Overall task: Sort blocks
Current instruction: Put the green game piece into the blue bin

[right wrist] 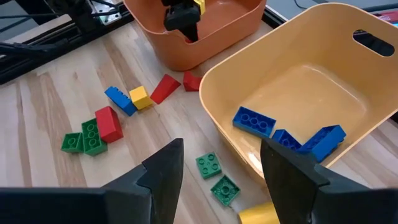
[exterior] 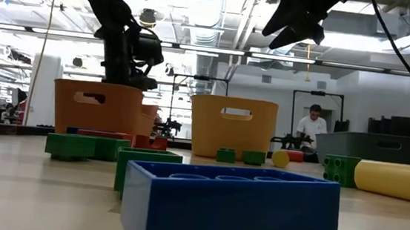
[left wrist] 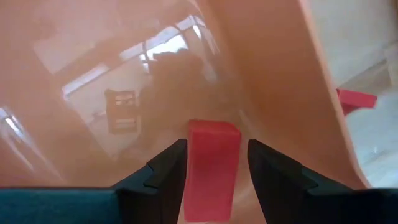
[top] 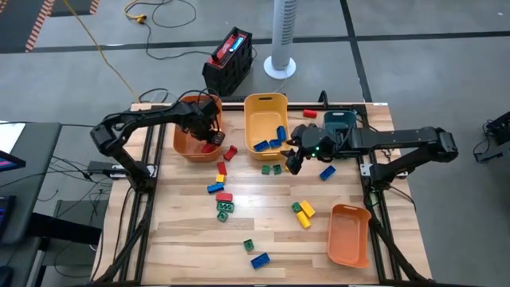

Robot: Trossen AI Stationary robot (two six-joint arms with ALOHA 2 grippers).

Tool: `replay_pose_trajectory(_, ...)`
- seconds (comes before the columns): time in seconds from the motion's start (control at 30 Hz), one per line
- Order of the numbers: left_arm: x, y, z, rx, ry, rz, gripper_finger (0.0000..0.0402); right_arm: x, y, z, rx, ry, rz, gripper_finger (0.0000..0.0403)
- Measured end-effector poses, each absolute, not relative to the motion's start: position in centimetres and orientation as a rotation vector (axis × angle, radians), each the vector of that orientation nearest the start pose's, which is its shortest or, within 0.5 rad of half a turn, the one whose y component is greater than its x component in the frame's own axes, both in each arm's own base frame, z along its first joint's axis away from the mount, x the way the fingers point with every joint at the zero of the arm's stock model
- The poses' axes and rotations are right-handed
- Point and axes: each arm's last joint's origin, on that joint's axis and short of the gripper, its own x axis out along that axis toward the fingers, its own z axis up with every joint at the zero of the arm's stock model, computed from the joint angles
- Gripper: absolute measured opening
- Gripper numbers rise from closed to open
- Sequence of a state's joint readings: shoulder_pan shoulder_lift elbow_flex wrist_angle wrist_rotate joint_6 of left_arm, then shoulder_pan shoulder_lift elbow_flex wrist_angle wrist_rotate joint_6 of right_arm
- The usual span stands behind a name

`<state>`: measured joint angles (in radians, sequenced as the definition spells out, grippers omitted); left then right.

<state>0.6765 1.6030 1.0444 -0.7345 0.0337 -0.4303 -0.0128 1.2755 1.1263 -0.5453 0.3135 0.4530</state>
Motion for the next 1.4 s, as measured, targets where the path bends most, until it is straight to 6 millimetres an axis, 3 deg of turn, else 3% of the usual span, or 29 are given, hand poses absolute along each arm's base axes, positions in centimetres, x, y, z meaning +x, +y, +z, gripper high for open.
replay_pose_trajectory(0.17,23.2,18.4,20.6,-0.789,1.119,0.762,0.0166,26.7,-1.3,31.8,0.324,0.605,-0.462,0.0225)
replay_pose_trajectory(0.33,23.6,17.8,25.0,-0.622,0.963,0.734,0.0167,26.6,-1.5,31.7,0.322,0.618,-0.473,0.0225)
replay_pose_trajectory(0.5,23.3,14.9,31.0,-0.444,0.66,0.632,0.0167,26.6,-1.5,31.6,0.32,0.627,-0.475,0.0225)
replay_pose_trajectory(0.6,23.1,12.0,32.7,-0.378,0.628,0.509,0.0167,26.6,-1.5,31.6,0.319,0.626,-0.474,0.0225)
replay_pose_trajectory(0.7,22.8,8.7,32.6,-0.338,0.71,0.381,0.0167,26.6,-1.4,31.6,0.315,0.627,-0.471,0.0226)
replay_pose_trajectory(0.87,22.4,2.5,30.7,-0.33,0.818,0.185,0.0167,26.6,-1.2,31.6,0.299,0.631,-0.46,0.0225)
replay_pose_trajectory(1.0,21.7,-1.6,29.0,-0.321,0.88,0.157,0.0167,26.6,-1.2,31.6,0.295,0.631,-0.458,0.0225)
replay_pose_trajectory(1.27,21.4,-5.3,26.4,-0.411,0.95,0.206,0.0166,26.8,-0.9,31.8,0.294,0.617,-0.41,0.0226)
replay_pose_trajectory(1.4,22.0,-6.4,27.0,-0.466,0.88,0.138,0.0166,26.6,0.8,31.5,0.287,0.68,-0.295,0.0225)
